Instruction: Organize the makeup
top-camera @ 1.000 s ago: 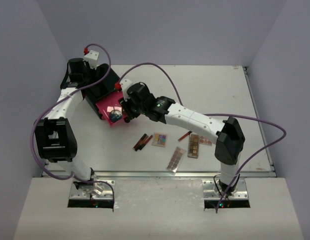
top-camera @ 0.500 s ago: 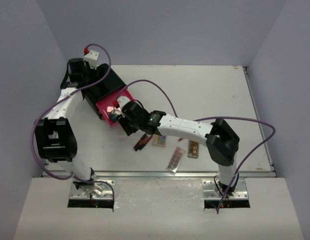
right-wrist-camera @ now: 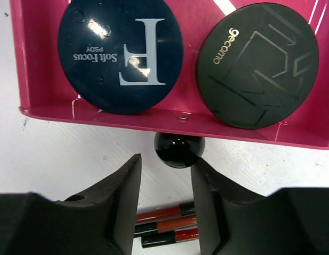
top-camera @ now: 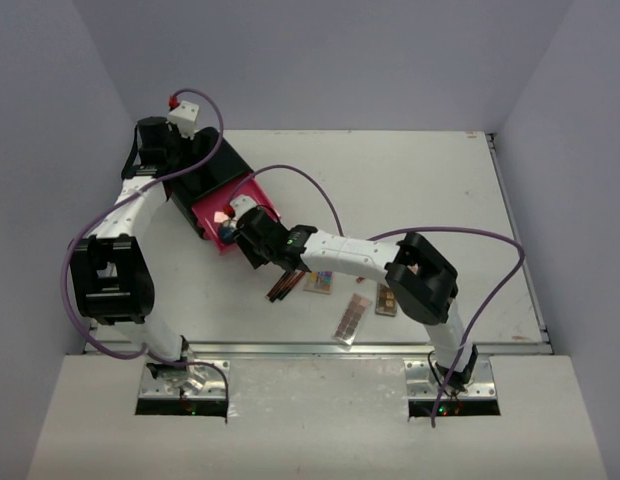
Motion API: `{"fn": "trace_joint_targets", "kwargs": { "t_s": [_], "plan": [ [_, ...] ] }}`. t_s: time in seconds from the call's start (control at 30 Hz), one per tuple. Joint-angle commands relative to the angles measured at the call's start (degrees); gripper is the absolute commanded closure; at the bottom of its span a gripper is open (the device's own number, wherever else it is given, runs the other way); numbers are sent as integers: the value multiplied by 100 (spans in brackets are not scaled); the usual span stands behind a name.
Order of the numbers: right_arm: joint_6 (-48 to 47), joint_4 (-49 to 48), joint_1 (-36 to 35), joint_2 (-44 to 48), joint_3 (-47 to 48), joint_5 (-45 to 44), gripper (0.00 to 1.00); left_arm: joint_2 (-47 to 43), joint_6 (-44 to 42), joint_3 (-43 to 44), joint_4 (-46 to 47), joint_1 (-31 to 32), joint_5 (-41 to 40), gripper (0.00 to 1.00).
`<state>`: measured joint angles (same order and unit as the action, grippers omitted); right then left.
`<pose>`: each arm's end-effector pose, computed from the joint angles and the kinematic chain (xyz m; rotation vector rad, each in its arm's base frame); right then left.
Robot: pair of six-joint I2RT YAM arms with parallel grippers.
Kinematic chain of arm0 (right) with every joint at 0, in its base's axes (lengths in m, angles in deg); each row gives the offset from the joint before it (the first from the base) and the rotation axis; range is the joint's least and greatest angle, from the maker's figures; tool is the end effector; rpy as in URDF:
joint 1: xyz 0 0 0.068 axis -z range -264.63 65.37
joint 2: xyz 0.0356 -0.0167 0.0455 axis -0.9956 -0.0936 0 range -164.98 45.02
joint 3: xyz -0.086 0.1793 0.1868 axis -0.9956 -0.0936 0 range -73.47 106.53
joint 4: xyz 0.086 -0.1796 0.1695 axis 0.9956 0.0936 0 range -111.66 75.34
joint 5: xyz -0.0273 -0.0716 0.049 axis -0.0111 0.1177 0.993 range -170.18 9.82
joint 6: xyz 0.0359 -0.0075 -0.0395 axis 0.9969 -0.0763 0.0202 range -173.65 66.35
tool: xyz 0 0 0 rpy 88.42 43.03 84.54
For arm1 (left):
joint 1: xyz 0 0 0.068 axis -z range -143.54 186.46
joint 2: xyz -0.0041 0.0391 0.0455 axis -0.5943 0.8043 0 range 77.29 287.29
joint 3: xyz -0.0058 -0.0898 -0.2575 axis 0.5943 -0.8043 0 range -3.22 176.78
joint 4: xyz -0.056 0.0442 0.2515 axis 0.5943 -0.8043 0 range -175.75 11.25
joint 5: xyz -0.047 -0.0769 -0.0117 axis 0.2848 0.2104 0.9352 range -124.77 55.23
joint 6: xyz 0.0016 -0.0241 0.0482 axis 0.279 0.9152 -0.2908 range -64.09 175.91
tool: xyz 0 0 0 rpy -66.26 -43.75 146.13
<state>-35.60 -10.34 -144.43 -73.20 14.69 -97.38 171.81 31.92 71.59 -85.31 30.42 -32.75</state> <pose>0.2446 0.3992 0.2039 -0.6660 2.1831 0.3784 0.3878 0.0398 0.3020 0.3404 2.0129 0.2939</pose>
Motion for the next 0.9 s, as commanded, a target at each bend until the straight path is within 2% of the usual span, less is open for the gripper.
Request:
{"fn": "trace_joint_targets", "kwargs": {
  "t_s": [0.0, 0.13, 0.3, 0.57, 0.77, 0.87],
  "plan": [
    [-153, -895, -14, -151, 270, -112, 63, 163, -176, -257, -557, -55, 36, 8],
    [-209, -974, 3, -273, 538, -255, 72, 133, -221, -278, -563, -49, 89, 8],
    [-266, -1618, 4, 39, 270, -444, 80, 84, -300, -380, -530, -54, 114, 8],
    [-142, -2041, 26, 116, 273, -492, 79, 149, -305, -459, -501, -55, 56, 8],
    [-99, -2249, 38, 91, 288, -511, 75, 189, -299, -389, -504, -55, 62, 8],
    [-150, -2275, 80, -86, 591, -472, 72, 215, -299, -371, -504, -47, 61, 8]
  ]
}}
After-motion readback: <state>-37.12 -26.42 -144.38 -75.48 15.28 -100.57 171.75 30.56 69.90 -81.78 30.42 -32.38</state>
